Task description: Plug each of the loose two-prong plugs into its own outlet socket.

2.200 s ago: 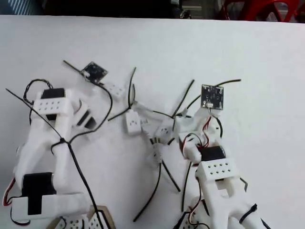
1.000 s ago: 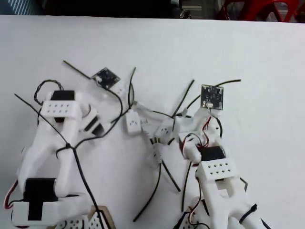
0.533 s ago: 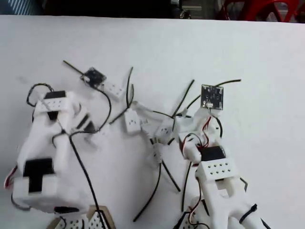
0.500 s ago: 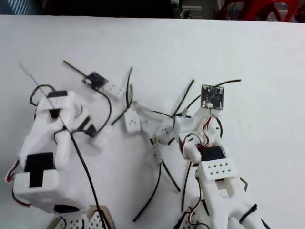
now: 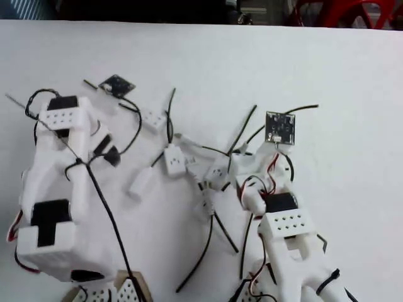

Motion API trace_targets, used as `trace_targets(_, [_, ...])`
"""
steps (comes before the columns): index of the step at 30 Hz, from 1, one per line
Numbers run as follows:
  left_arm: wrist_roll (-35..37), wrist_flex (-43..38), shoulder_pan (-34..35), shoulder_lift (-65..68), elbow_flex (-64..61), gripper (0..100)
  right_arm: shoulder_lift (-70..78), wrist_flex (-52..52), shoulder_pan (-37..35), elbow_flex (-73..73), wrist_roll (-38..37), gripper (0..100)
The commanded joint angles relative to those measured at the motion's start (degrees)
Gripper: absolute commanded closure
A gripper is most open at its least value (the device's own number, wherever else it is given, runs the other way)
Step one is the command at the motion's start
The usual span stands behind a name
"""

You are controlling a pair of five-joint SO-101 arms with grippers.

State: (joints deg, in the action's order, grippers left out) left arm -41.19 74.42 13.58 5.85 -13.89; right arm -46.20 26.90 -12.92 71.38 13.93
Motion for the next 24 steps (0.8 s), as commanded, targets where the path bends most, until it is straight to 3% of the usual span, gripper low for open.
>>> trace_targets(1, [-0.18, 4.84, -6.99, -12.09, -2.46, 76, -0.04, -0.66, -0.31, -0.35, -0.53, 98.1])
trace_targets(7, [2.37, 2.02, -15.08, -21.93, -14.77, 76, -0.04, -0.66, -0.31, -0.35, -0.53, 98.1])
trace_targets(12, [3.08, -4.84, -16.40, -21.41, -19.78, 76, -0.04, -0.66, -0.31, -0.35, -0.53, 98.1])
trace_targets(16, [2.81, -7.38, -14.02, -14.46, -18.81, 76, -0.04, -0.57, -0.31, -0.35, -0.53, 98.1])
trace_targets(24, [0.79, -7.47, -4.26, 1.45, -5.63, 76, -0.04, -0.57, -0.31, -0.35, -0.53, 98.1])
